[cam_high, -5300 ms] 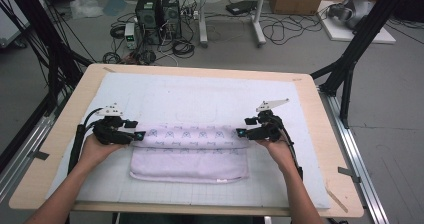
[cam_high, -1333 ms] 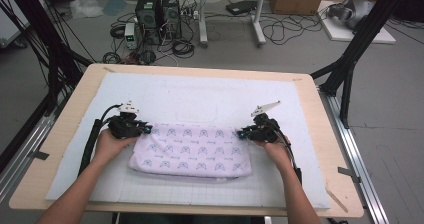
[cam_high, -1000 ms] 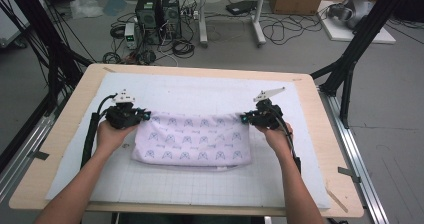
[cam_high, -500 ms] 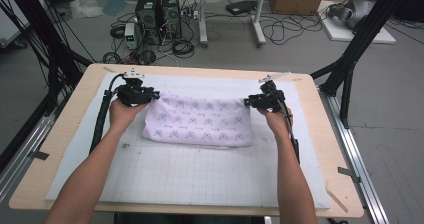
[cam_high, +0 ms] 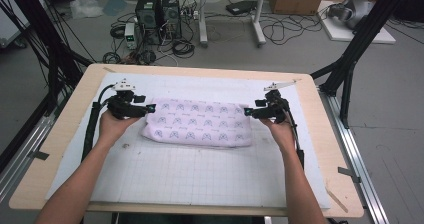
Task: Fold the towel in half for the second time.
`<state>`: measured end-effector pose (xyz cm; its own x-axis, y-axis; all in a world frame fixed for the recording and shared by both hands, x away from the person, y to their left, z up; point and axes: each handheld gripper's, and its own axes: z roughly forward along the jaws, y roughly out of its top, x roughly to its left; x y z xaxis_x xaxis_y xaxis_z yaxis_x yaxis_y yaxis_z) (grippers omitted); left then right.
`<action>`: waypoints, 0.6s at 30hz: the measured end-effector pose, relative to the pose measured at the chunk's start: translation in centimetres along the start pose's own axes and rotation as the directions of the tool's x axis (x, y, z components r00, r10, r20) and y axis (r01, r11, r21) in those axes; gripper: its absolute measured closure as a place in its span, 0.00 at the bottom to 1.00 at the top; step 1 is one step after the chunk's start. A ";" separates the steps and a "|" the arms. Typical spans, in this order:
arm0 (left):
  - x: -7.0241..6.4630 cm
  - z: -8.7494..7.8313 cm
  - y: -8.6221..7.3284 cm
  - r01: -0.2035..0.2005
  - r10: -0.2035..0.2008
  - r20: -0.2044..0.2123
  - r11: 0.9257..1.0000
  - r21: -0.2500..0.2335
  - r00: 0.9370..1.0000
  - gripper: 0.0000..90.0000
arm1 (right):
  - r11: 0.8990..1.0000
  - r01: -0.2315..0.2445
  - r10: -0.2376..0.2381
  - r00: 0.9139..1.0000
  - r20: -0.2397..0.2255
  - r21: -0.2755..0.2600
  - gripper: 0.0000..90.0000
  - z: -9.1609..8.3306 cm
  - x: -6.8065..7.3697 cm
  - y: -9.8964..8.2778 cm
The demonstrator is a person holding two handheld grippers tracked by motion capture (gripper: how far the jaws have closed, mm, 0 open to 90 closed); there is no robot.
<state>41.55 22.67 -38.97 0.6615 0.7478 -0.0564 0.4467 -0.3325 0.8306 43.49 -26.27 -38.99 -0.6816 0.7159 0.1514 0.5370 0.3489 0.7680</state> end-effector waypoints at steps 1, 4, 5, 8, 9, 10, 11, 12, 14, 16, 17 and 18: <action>-0.1 -0.2 -0.1 -0.002 0.002 0.003 1.000 0.004 1.000 0.41 | 1.000 0.010 -0.010 1.000 -0.001 0.000 0.33 -0.1 0.3 -0.1; -0.5 -0.8 -0.5 -0.009 0.009 0.010 1.000 -0.010 1.000 0.40 | 1.000 0.025 -0.025 1.000 -0.012 -0.012 0.31 -0.5 0.9 -0.4; -0.6 -1.1 -0.7 -0.017 0.017 0.011 1.000 -0.004 1.000 0.40 | 1.000 0.028 -0.028 1.000 -0.012 -0.010 0.30 -0.7 1.1 -0.6; -0.9 -1.6 -1.2 -0.025 0.025 0.011 1.000 -0.004 1.000 0.37 | 0.999 0.035 -0.035 0.999 -0.016 -0.031 0.28 -1.3 1.5 -1.2; -1.0 -1.8 -1.3 -0.030 0.030 0.010 1.000 -0.001 0.999 0.37 | 0.999 0.031 -0.032 0.999 -0.017 -0.034 0.28 -1.5 1.6 -1.4; -1.1 -1.9 -1.6 -0.034 0.034 0.007 0.999 -0.001 0.999 0.37 | 0.999 0.036 -0.036 0.999 -0.016 -0.038 0.26 -1.6 1.7 -1.6; -1.2 -2.1 -1.8 -0.036 0.036 0.008 0.999 -0.003 0.999 0.36 | 0.999 0.028 -0.029 0.999 -0.015 -0.033 0.25 -1.8 1.8 -1.8; -1.3 -2.3 -2.1 -0.035 0.035 0.008 0.999 -0.002 0.999 0.36 | 0.999 0.026 -0.026 1.000 -0.016 -0.034 0.24 -1.9 2.0 -2.0; -1.4 -2.5 -2.6 -0.025 0.025 0.011 1.000 0.000 1.000 0.35 | 0.999 0.032 -0.032 0.999 -0.016 -0.040 0.23 -2.2 2.2 -2.4; -1.5 -2.8 -3.1 -0.025 0.025 0.007 1.000 -0.003 1.000 0.34 | 0.999 0.031 -0.031 0.999 -0.017 -0.045 0.22 -2.6 2.6 -3.0; -1.6 -2.9 -3.4 -0.022 0.022 0.007 1.000 -0.006 1.000 0.34 | 0.998 0.032 -0.033 0.999 -0.016 -0.049 0.21 -2.8 2.7 -3.3; -1.7 -3.0 -3.6 -0.019 0.019 0.008 1.000 -0.011 1.000 0.34 | 0.998 0.035 -0.036 0.999 -0.013 -0.050 0.21 -2.9 2.9 -3.6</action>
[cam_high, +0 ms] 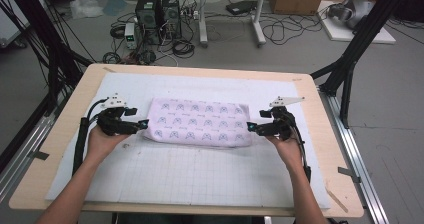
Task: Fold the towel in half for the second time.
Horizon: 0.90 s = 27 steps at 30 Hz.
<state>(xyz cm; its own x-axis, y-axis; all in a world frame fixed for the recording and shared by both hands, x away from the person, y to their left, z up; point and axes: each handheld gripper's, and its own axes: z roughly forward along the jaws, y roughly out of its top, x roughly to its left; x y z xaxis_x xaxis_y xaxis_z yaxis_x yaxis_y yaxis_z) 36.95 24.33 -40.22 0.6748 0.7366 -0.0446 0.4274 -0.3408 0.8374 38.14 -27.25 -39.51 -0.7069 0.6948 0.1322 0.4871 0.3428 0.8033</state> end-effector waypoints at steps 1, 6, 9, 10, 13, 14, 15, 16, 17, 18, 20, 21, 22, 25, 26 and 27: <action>-0.1 -0.1 -0.2 0.000 0.000 0.000 1.000 0.001 1.000 0.33 | 1.000 0.000 0.000 1.000 0.003 0.001 0.20 -0.2 0.2 -0.3; -0.8 -0.7 -1.2 0.002 -0.002 0.005 1.000 -0.016 1.000 0.33 | 1.000 -0.007 0.007 1.000 0.005 0.029 0.15 -1.0 0.8 -1.2; -1.2 -1.0 -1.7 0.007 -0.007 0.007 1.000 -0.020 1.000 0.33 | 1.000 0.011 -0.011 1.000 0.022 -0.001 0.16 -1.5 1.4 -1.9; -1.3 -1.1 -1.8 0.008 -0.008 0.008 1.000 -0.023 1.000 0.33 | 1.000 0.004 -0.004 1.000 0.018 -0.003 0.16 -1.5 1.4 -2.1; -1.5 -1.5 -2.1 0.006 -0.005 0.012 1.000 -0.022 1.000 0.32 | 1.000 -0.004 0.004 1.000 0.023 -0.002 0.16 -1.9 1.5 -2.9; -1.7 -1.6 -2.2 0.009 -0.009 0.010 1.000 -0.024 1.000 0.32 | 1.000 -0.006 0.007 1.000 0.023 -0.006 0.16 -2.0 1.5 -3.0; -1.8 -1.7 -2.4 0.003 -0.002 0.011 1.000 -0.020 1.000 0.32 | 1.000 -0.009 0.009 1.000 0.025 -0.010 0.16 -2.2 1.5 -3.3; -2.0 -1.9 -2.7 -0.005 0.005 0.008 1.000 -0.014 1.000 0.32 | 1.000 -0.013 0.014 0.999 0.029 -0.013 0.16 -2.4 1.6 -3.5; -2.0 -2.0 -2.8 -0.009 0.009 0.005 1.000 -0.010 1.000 0.32 | 1.000 -0.013 0.014 0.999 0.032 -0.017 0.16 -2.6 1.7 -3.7; -2.2 -2.1 -3.0 -0.005 0.005 0.006 1.000 -0.011 1.000 0.32 | 1.000 -0.011 0.011 0.999 0.033 -0.019 0.15 -2.6 1.8 -3.9; -2.4 -2.4 -3.2 -0.006 0.006 0.006 1.000 -0.010 1.000 0.32 | 1.000 -0.010 0.011 0.999 0.037 -0.018 0.15 -2.9 2.1 -4.1; -2.5 -2.6 -3.3 -0.009 0.009 0.004 1.000 -0.009 1.000 0.31 | 1.000 -0.009 0.010 0.999 0.040 -0.022 0.15 -3.0 2.2 -4.3; -2.6 -2.7 -3.4 -0.008 0.008 0.003 1.000 -0.012 1.000 0.31 | 1.000 -0.005 0.006 0.999 0.040 -0.025 0.15 -3.1 2.3 -4.4; -2.9 -3.2 -3.7 -0.004 0.004 0.002 1.000 -0.019 1.000 0.31 | 1.000 -0.008 0.009 0.999 0.043 -0.027 0.15 -3.3 2.7 -4.8; -2.9 -3.4 -3.8 -0.006 0.006 -0.002 1.000 -0.015 1.000 0.31 | 0.999 -0.011 0.012 0.999 0.044 -0.030 0.15 -3.4 2.7 -4.9; -2.9 -3.6 -3.9 -0.006 0.006 -0.003 1.000 -0.015 1.000 0.31 | 1.000 -0.009 0.010 0.999 0.045 -0.030 0.15 -3.5 2.9 -5.1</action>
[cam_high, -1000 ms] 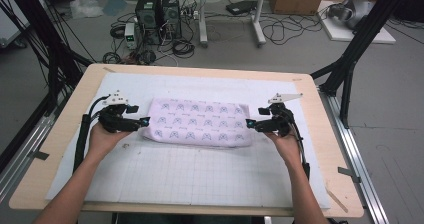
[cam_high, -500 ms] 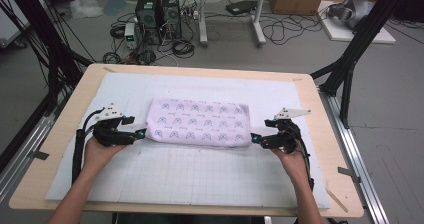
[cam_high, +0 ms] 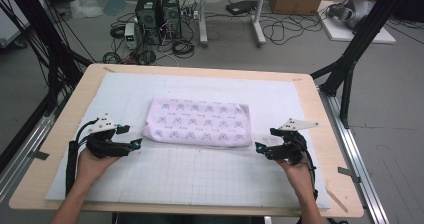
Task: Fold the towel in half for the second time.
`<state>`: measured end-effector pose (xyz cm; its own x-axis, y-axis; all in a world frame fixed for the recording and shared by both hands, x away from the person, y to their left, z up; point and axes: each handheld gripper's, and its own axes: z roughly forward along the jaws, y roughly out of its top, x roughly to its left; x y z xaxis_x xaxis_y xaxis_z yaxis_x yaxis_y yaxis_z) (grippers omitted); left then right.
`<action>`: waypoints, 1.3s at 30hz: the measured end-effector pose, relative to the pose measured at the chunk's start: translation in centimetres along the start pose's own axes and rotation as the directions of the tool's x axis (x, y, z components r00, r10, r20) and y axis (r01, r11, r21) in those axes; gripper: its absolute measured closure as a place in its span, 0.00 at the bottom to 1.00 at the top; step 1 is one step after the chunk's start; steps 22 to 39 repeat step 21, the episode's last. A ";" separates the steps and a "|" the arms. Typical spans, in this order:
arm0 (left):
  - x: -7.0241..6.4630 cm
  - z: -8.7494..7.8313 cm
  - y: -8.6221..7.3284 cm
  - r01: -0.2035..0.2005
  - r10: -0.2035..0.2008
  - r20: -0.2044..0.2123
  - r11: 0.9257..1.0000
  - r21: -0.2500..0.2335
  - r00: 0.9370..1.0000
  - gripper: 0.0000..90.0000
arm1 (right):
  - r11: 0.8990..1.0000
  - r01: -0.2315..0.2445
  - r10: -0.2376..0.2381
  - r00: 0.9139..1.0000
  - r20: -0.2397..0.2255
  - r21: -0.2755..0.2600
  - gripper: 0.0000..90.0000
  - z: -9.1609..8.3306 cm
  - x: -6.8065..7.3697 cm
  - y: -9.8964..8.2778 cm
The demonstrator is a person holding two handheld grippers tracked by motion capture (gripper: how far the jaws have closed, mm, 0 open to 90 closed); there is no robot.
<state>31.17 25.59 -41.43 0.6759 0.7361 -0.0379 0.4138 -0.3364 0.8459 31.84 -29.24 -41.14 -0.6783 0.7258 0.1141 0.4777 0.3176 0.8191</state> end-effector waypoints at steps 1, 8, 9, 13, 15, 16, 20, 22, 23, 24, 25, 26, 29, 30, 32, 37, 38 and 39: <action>0.0 -0.1 -0.1 0.005 -0.005 -0.001 1.000 -0.004 1.000 0.31 | 1.000 -0.001 0.001 1.000 -0.001 -0.001 0.15 -0.1 0.1 -0.1; -0.6 -0.7 -0.7 0.012 -0.012 -0.004 1.000 0.001 1.000 0.31 | 1.000 -0.001 0.001 1.000 -0.009 -0.009 0.14 -0.9 1.1 -1.1; -0.7 -0.8 -0.8 0.015 -0.015 -0.003 1.000 -0.004 1.000 0.31 | 1.000 0.003 -0.003 1.000 -0.009 -0.007 0.14 -1.0 1.2 -1.2; -0.9 -1.1 -0.9 0.011 -0.011 -0.006 1.000 -0.009 1.000 0.31 | 1.000 0.013 -0.013 1.000 -0.016 -0.004 0.14 -1.4 1.8 -1.7; -0.9 -1.2 -0.9 0.008 -0.008 -0.006 1.000 -0.009 1.000 0.31 | 1.000 0.016 -0.016 1.000 -0.013 -0.003 0.14 -1.5 2.0 -1.9; -0.9 -1.3 -0.9 0.011 -0.011 -0.007 1.000 -0.011 1.000 0.31 | 1.000 0.015 -0.015 1.000 -0.015 -0.002 0.14 -1.6 2.0 -2.0; -0.9 -1.2 -0.9 0.003 -0.003 -0.008 1.000 -0.009 1.000 0.31 | 1.000 0.009 -0.010 1.000 -0.013 -0.006 0.14 -1.6 2.1 -2.2; -0.9 -1.2 -0.9 0.003 -0.003 -0.008 1.000 -0.009 1.000 0.31 | 1.000 0.016 -0.016 1.000 -0.011 -0.009 0.14 -1.6 2.1 -2.2; -0.9 -1.2 -0.9 0.003 -0.003 -0.008 1.000 -0.009 1.000 0.31 | 1.000 0.016 -0.016 1.000 -0.011 -0.009 0.14 -1.6 2.1 -2.2; -0.9 -1.2 -0.9 0.003 -0.003 -0.008 1.000 -0.009 1.000 0.31 | 1.000 0.016 -0.016 1.000 -0.011 -0.009 0.14 -1.6 2.1 -2.2; -0.9 -1.2 -0.9 0.003 -0.003 -0.008 1.000 -0.009 1.000 0.31 | 1.000 0.016 -0.016 1.000 -0.011 -0.009 0.14 -1.6 2.1 -2.2; -0.9 -1.2 -0.9 0.003 -0.003 -0.008 1.000 -0.009 1.000 0.31 | 1.000 0.016 -0.016 1.000 -0.011 -0.009 0.14 -1.6 2.1 -2.2; -0.9 -1.2 -0.9 0.003 -0.003 -0.008 1.000 -0.009 1.000 0.31 | 1.000 0.016 -0.016 1.000 -0.011 -0.009 0.14 -1.6 2.1 -2.2; -0.9 -1.2 -0.9 0.003 -0.003 -0.008 1.000 -0.009 1.000 0.31 | 1.000 0.016 -0.016 1.000 -0.011 -0.009 0.14 -1.6 2.1 -2.2; -0.9 -1.2 -0.9 0.003 -0.003 -0.008 1.000 -0.009 1.000 0.31 | 1.000 0.016 -0.016 1.000 -0.011 -0.009 0.14 -1.6 2.1 -2.2; -0.9 -1.2 -0.9 0.003 -0.003 -0.008 1.000 -0.009 1.000 0.31 | 1.000 0.016 -0.016 1.000 -0.011 -0.009 0.14 -1.6 2.1 -2.2; -0.9 -1.2 -0.9 0.003 -0.003 -0.008 1.000 -0.009 1.000 0.31 | 1.000 0.016 -0.016 1.000 -0.011 -0.009 0.14 -1.6 2.1 -2.2; -0.9 -1.2 -0.9 0.003 -0.003 -0.008 1.000 -0.009 1.000 0.31 | 1.000 0.016 -0.016 1.000 -0.011 -0.009 0.14 -1.6 2.1 -2.2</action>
